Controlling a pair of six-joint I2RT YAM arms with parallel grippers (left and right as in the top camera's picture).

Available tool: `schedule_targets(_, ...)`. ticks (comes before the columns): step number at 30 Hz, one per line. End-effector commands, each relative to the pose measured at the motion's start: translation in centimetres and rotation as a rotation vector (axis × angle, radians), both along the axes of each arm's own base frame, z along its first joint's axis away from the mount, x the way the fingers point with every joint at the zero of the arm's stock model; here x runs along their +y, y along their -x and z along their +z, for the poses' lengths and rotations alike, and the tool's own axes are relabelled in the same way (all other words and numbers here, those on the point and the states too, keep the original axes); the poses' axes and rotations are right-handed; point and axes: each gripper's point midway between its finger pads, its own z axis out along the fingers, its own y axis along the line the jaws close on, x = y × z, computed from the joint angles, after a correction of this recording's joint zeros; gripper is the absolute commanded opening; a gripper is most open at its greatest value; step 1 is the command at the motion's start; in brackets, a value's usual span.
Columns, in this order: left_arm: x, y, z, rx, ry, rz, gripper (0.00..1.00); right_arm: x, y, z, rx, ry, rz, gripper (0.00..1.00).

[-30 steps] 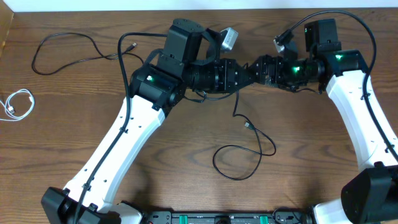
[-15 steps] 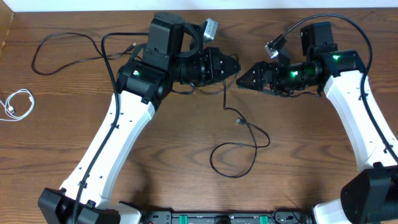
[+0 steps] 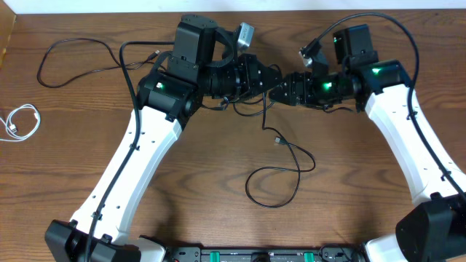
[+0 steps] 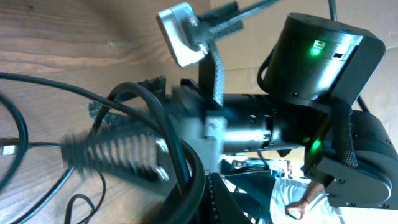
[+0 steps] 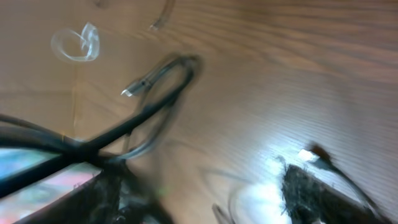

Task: Untangle cables

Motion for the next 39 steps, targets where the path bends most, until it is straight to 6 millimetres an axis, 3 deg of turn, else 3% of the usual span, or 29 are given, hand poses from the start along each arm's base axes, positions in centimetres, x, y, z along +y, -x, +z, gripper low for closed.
schedule_targets(1,-0.2,0.8,1.3,-0.006,0.035,-0.031,0.08,-2.0,-1.3,-1.9,0.011,0.163,-0.145,0.52)
schedule_targets(6,0.5,0.1,1.0,-0.043,0.011,-0.013,0.08,-5.2,-1.3,-3.6,0.023,0.350,-0.246,0.28)
schedule_targets(9,2.4,-1.1,-1.4,0.012,-0.102,0.103,0.08,-8.5,-1.1,-4.5,0.046,0.507,-0.356,0.17)
schedule_targets(15,8.6,-1.2,-7.4,0.163,-0.429,0.343,0.08,-15.4,-0.2,-4.7,0.067,0.799,-0.587,0.01)
schedule_targets(18,10.8,-0.6,-8.9,0.209,-0.541,0.400,0.08,-17.3,-0.1,-4.5,0.068,0.860,-0.642,0.02)
schedule_targets(20,10.9,-0.3,-9.1,0.222,-0.547,0.396,0.08,-17.7,-0.2,-4.5,0.076,0.850,-0.662,0.02)
schedule_targets(22,10.5,-0.2,-8.9,0.224,-0.528,0.380,0.08,-17.1,-0.2,-4.8,0.106,0.783,-0.664,0.05)
schedule_targets(24,9.9,-0.2,-8.6,0.220,-0.501,0.363,0.08,-15.2,-0.3,-5.1,0.136,0.677,-0.616,0.17)
schedule_targets(30,7.6,-0.2,-7.0,0.204,-0.370,0.278,0.08,-6.7,-1.0,-3.8,0.038,0.345,-0.210,0.45)
schedule_targets(33,6.7,0.0,-6.3,0.203,-0.320,0.240,0.08,-3.4,-0.5,-2.7,0.000,0.233,-0.087,0.58)
schedule_targets(39,5.5,0.4,-5.2,0.196,-0.246,0.181,0.08,0.2,0.4,-2.0,-0.038,0.177,0.015,0.71)
